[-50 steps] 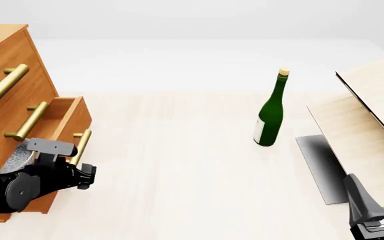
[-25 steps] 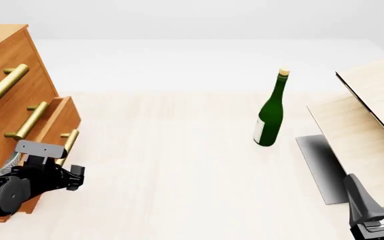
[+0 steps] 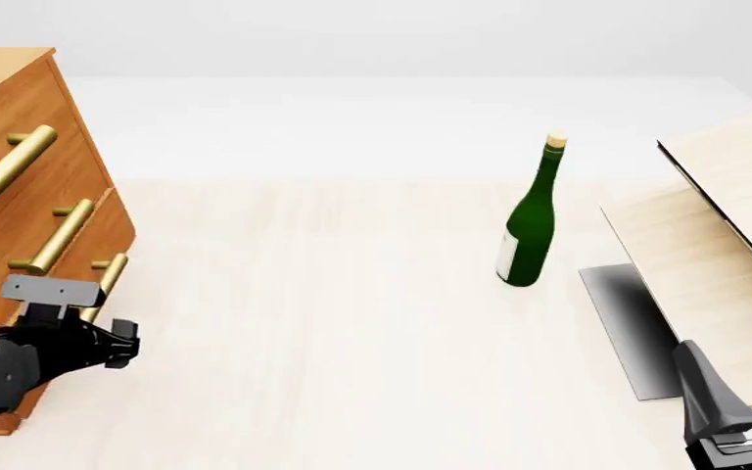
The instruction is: Put the bowl in the bottom drawer of the cabinet and close it.
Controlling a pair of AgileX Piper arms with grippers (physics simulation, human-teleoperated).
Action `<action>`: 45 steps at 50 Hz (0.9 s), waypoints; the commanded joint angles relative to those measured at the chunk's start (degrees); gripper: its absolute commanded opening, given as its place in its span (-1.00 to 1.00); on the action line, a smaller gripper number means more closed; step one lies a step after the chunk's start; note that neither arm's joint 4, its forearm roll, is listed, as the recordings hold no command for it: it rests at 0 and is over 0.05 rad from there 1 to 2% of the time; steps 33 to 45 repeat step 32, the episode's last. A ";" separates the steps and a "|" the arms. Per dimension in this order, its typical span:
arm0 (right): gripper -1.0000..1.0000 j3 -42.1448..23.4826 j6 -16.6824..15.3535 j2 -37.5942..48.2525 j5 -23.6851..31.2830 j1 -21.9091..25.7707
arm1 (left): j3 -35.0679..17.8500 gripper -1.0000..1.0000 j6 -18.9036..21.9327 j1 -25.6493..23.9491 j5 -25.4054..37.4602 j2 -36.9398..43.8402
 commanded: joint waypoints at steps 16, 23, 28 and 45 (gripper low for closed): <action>1.00 0.03 -0.01 -0.01 -0.04 -0.01 | 0.67 1.00 -4.11 1.25 1.78 11.26; 1.00 0.03 -0.01 0.00 -0.04 -0.02 | 1.18 1.00 -3.14 4.58 1.35 10.70; 1.00 0.03 -0.01 -0.01 -0.04 -0.02 | 1.40 1.00 -1.55 7.65 0.47 10.56; 1.00 0.03 -0.01 0.01 -0.05 -0.01 | 1.70 1.00 -1.15 8.58 0.20 10.31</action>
